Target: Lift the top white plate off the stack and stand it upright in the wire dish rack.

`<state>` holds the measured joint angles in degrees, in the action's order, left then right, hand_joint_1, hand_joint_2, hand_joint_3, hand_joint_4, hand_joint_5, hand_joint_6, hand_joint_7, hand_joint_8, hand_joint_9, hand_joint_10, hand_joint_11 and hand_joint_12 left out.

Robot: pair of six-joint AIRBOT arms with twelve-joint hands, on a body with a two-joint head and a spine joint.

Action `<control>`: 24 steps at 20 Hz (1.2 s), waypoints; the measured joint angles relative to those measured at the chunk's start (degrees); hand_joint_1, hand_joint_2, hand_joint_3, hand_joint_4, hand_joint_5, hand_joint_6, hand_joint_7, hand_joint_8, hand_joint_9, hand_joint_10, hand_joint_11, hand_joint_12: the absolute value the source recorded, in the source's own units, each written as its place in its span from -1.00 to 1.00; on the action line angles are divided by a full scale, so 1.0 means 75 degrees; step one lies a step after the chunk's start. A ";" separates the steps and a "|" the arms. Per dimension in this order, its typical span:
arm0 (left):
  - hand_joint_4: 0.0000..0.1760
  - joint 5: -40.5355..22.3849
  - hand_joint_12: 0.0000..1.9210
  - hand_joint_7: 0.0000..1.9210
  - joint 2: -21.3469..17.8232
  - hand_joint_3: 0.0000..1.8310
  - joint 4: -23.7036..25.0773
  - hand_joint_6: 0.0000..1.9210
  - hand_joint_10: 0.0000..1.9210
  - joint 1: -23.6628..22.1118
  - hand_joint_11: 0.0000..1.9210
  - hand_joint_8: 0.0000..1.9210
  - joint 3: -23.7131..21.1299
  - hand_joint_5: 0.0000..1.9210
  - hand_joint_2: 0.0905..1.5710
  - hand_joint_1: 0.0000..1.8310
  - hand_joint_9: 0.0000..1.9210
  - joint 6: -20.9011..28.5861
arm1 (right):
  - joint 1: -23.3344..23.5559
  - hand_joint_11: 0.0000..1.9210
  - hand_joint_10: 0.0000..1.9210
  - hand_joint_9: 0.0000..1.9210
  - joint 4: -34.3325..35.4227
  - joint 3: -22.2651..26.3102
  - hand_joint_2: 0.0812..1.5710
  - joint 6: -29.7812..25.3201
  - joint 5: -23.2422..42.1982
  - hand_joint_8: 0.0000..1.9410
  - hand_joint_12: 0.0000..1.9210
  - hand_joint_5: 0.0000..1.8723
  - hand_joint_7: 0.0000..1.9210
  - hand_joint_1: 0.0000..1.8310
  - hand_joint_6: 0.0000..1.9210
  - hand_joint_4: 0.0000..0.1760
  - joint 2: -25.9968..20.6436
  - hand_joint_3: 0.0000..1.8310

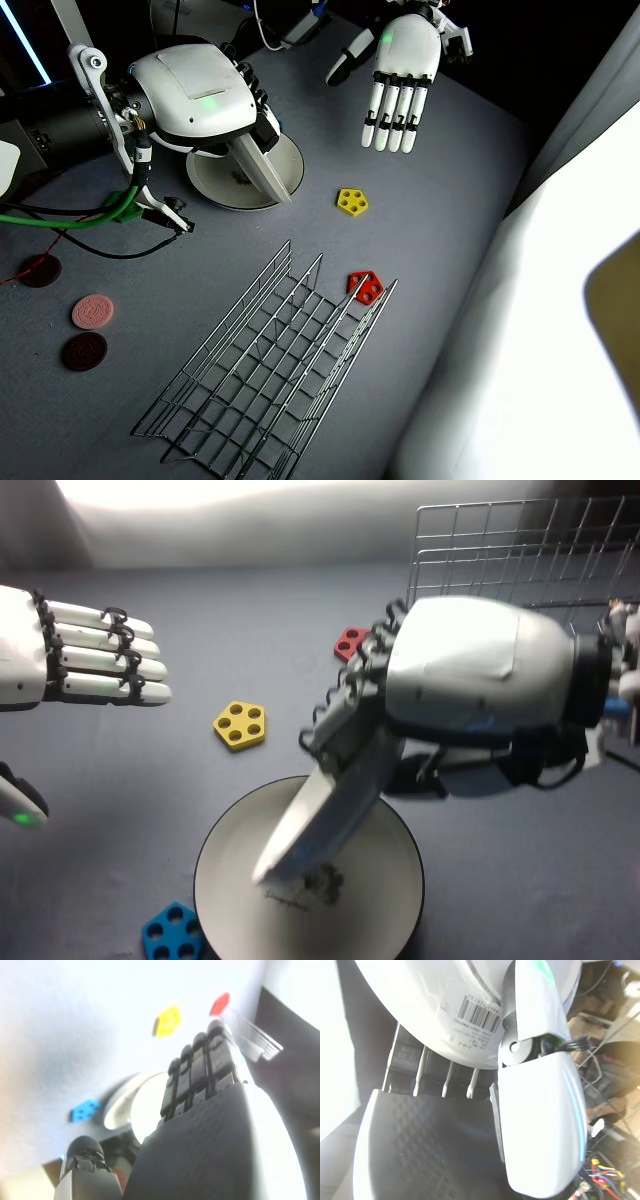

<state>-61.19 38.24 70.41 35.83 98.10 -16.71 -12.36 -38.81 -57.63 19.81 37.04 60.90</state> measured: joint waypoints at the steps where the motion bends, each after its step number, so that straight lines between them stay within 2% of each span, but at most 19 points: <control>1: -1.00 0.0003 -0.99 -0.91 -0.0017 -1.00 -0.0131 -1.00 -0.99 0.0000 -0.92 -1.00 0.0000 -0.95 0.11 -0.94 -0.94 -0.0376 | 0.0082 0.07 -0.27 0.15 0.0090 -0.0050 0.29 -0.0061 0.0000 -0.42 0.34 0.07 0.13 0.63 -0.04 -1.00 0.0000 -1.00; 4: -1.00 0.0044 -0.99 -0.92 -0.0119 -1.00 -0.0455 -0.99 -0.99 0.0000 -0.91 -0.99 0.0006 -0.95 0.10 -0.95 -0.94 -0.0659 | 0.0149 0.04 -0.28 0.15 0.0058 -0.0064 0.30 -0.0286 0.0055 -0.40 0.36 0.08 0.14 0.63 -0.04 -1.00 0.0000 -1.00; 7: -1.00 0.0239 -0.99 -0.92 -0.0166 -1.00 -0.0478 -1.00 -1.00 0.0000 -0.92 -1.00 0.0006 -0.96 0.10 -0.97 -0.95 -0.1399 | 0.0207 0.09 -0.41 0.23 0.0160 -0.0108 0.27 -0.0525 0.0149 -0.59 0.30 0.12 0.23 0.64 -0.12 -1.00 -0.0032 -1.00; 10: -1.00 0.0262 -1.00 -0.95 -0.0216 -1.00 -0.0475 -1.00 -1.00 0.0000 -0.93 -1.00 0.0003 -0.96 0.11 -0.95 -0.97 -0.2148 | 0.0297 0.10 -0.43 0.23 0.0592 -0.0233 0.26 -0.0729 0.0399 -0.58 0.27 0.14 0.23 0.64 -0.13 -1.00 -0.0111 -1.00; 11: -1.00 0.0224 -1.00 -0.94 -0.0233 -1.00 -0.0513 -1.00 -1.00 0.0000 -0.93 -1.00 0.0006 -0.96 0.11 -0.95 -0.97 -0.2352 | 0.0321 0.09 -0.38 0.21 0.0758 -0.0280 0.27 -0.0781 0.0408 -0.55 0.29 0.11 0.21 0.64 -0.10 -1.00 -0.0111 -1.00; 13: -1.00 0.0114 -0.99 -0.93 -0.0283 -1.00 -0.0624 -1.00 -0.99 0.0044 -0.93 -0.99 -0.0020 -0.95 0.11 -0.96 -0.95 -0.2623 | 0.0321 0.11 -0.42 0.24 0.0959 -0.0356 0.26 -0.0822 0.0431 -0.58 0.27 0.13 0.23 0.64 -0.13 -1.00 -0.0111 -1.00; 16: -1.00 -0.0009 -0.99 -0.92 -0.0326 -1.00 -0.0557 -1.00 -1.00 0.0172 -0.91 -0.99 -0.0044 -0.95 0.10 -0.95 -0.95 -0.2687 | 0.0321 0.10 -0.36 0.20 0.1647 -0.0460 0.27 -0.1003 0.0670 -0.51 0.28 0.11 0.20 0.64 -0.10 -1.00 -0.0111 -1.00; 18: -1.00 0.0003 -1.00 -0.93 -0.0329 -1.00 -0.0600 -1.00 -1.00 0.0198 -0.93 -1.00 -0.0061 -0.96 0.11 -0.97 -0.96 -0.2681 | 0.0321 0.08 -0.33 0.18 0.1912 -0.0560 0.28 -0.1387 0.0854 -0.49 0.30 0.10 0.18 0.64 -0.07 -1.00 -0.0111 -1.00; 20: -1.00 -0.0006 -1.00 -0.94 -0.0329 -1.00 -0.0685 -1.00 -1.00 0.0195 -0.93 -1.00 -0.0058 -0.95 0.10 -0.96 -0.96 -0.2567 | 0.0321 0.11 -0.45 0.25 0.2084 -0.0629 0.25 -0.1498 0.0924 -0.64 0.26 0.14 0.26 0.64 -0.15 -1.00 -0.0108 -1.00; 24: -1.00 -0.0009 -0.99 -0.91 -0.0329 -1.00 -0.0664 -0.99 -0.99 0.0198 -0.91 -0.99 -0.0058 -0.94 0.11 -0.94 -0.94 -0.2477 | 0.0321 0.12 -0.40 0.23 0.2331 -0.0813 0.27 -0.1999 0.1023 -0.56 0.27 0.10 0.21 0.64 -0.10 -1.00 -0.0108 -1.00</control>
<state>-61.25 35.77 65.43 37.32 97.67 -35.29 -9.96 -21.32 -63.72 4.82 44.71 60.10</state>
